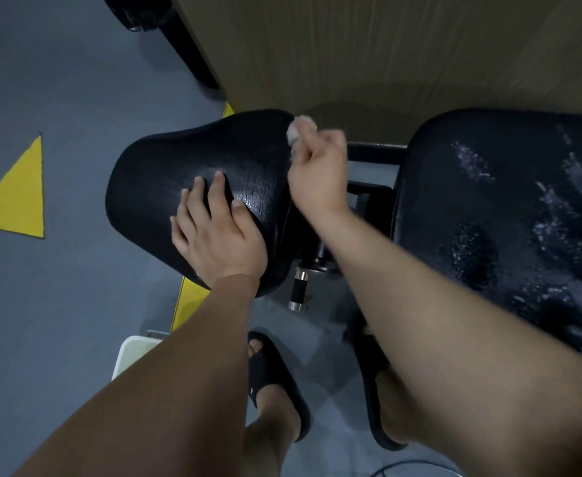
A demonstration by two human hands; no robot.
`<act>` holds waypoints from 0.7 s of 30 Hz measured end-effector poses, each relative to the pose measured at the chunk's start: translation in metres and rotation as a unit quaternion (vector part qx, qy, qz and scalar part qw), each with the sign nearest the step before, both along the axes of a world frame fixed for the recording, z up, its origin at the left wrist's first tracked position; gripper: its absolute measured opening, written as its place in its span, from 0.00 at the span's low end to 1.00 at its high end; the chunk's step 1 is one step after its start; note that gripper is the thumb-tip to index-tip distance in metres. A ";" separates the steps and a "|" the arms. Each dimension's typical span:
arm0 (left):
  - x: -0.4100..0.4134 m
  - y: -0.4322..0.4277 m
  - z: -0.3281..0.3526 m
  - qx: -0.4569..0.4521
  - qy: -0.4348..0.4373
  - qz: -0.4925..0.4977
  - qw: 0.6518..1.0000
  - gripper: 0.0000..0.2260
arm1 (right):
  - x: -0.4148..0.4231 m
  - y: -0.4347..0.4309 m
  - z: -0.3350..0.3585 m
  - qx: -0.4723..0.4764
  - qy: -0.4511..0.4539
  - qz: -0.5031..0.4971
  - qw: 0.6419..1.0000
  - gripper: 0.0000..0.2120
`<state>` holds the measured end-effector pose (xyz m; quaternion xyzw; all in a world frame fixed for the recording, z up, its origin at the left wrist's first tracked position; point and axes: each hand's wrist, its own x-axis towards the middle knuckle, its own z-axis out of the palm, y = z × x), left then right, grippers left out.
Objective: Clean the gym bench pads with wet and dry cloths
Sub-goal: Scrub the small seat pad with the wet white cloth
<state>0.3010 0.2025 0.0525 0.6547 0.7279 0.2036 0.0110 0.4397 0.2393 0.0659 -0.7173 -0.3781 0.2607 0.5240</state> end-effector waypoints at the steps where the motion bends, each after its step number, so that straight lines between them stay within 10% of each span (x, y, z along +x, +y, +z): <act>1: 0.000 0.000 -0.001 0.002 0.001 -0.001 1.000 0.22 | 0.012 0.017 0.003 -0.025 0.004 0.011 1.000 0.14; 21: 0.000 0.000 -0.002 0.003 0.007 -0.001 1.000 0.22 | 0.034 0.007 -0.019 -0.131 0.017 0.071 0.989 0.20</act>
